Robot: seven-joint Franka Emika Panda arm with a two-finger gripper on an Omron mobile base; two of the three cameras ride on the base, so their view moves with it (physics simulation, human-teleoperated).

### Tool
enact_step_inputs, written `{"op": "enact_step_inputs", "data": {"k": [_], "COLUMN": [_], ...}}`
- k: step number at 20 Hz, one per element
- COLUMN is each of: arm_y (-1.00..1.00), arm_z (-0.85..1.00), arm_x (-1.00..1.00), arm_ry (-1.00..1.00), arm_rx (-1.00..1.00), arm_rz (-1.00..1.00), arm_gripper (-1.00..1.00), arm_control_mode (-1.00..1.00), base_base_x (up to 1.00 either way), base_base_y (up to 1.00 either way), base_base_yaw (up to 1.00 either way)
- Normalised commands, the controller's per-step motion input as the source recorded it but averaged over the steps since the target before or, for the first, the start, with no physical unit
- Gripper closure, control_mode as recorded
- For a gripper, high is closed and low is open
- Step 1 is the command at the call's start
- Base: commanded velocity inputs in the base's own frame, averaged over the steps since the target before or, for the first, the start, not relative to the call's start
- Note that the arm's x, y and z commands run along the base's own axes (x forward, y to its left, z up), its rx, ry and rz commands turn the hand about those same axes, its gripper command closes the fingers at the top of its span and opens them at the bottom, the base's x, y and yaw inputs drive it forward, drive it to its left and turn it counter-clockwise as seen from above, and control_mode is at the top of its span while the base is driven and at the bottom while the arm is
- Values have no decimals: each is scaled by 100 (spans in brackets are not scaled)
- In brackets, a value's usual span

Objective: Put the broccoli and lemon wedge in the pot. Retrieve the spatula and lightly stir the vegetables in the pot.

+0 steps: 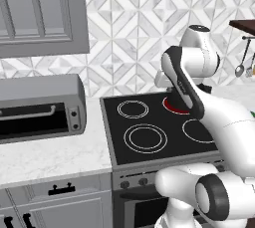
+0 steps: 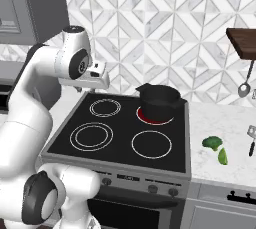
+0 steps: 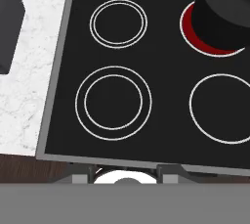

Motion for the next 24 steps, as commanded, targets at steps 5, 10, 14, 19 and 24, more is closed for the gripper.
{"op": "enact_step_inputs", "data": {"k": [5,10,14,19,24], "arm_y": [0,0,0,0,0], "arm_z": [0,0,0,0,0], "arm_x": [0,0,0,0,0], "arm_ry": [0,0,0,0,0], "arm_rx": [0,0,0,0,0], "arm_rz": [0,0,0,0,0], "arm_gripper": [-100,-100,-100,-100,-100], "arm_control_mode": [100,100,100,100,100], "base_base_x": [0,0,0,2,15], "base_base_y": [-9,-75,-87,-77,-63], "base_base_yaw": [0,0,0,0,0]}}
